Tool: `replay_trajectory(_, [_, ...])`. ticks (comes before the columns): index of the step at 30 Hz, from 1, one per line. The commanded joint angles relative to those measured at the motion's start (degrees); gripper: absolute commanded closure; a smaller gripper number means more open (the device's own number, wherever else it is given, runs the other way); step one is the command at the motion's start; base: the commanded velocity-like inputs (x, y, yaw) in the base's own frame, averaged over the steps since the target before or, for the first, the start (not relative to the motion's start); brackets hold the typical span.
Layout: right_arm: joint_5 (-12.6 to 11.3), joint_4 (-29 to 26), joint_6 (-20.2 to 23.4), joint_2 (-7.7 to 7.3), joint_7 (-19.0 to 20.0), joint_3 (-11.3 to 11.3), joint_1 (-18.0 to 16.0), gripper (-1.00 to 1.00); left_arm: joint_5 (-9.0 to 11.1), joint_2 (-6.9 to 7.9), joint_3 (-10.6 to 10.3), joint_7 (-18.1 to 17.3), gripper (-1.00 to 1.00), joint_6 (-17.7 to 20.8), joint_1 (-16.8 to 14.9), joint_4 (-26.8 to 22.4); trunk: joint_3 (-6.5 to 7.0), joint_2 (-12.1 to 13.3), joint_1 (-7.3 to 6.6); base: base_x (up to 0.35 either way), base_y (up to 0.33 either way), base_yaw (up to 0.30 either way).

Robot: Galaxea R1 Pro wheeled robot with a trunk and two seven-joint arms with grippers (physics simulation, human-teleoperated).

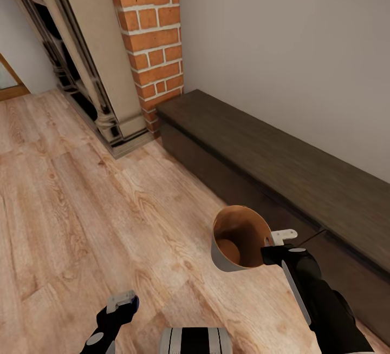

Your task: Put the three can of soda from the living room inside the tash can in the kitchen.

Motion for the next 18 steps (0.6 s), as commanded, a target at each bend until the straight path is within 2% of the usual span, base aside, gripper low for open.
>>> replay_trajectory(1, [-0.47, -0.03, -0.07, 0.00, 0.52, 0.02, -0.03, 1.00, 0.00, 0.00, 0.00, 0.00, -1.00, 0.00, 0.00, 0.00, -0.18, -0.42, 0.22, 0.000, 0.000, 0.000])
replay_trajectory(5, [-0.47, -0.03, -0.07, 0.00, 0.52, 0.02, -0.03, 1.00, 0.00, 0.00, 0.00, 0.00, -1.00, 0.00, 0.00, 0.00, -0.98, -1.25, 0.71, 0.000, 0.000, 0.000])
replay_trajectory(14, [-0.47, -0.03, -0.07, 0.00, 0.52, 0.02, -0.03, 1.00, 0.00, 0.00, 0.00, 0.00, -1.00, 0.00, 0.00, 0.00, -0.98, -1.25, 0.71, 0.000, 0.000, 0.000])
replay_trajectory(18, [-0.47, -0.03, -0.07, 0.00, 0.52, 0.02, -0.03, 1.00, 0.00, 0.00, -0.01, -0.03, -1.00, 0.00, 0.00, 0.00, -1.65, -1.29, 0.79, 0.000, 0.000, 0.000])
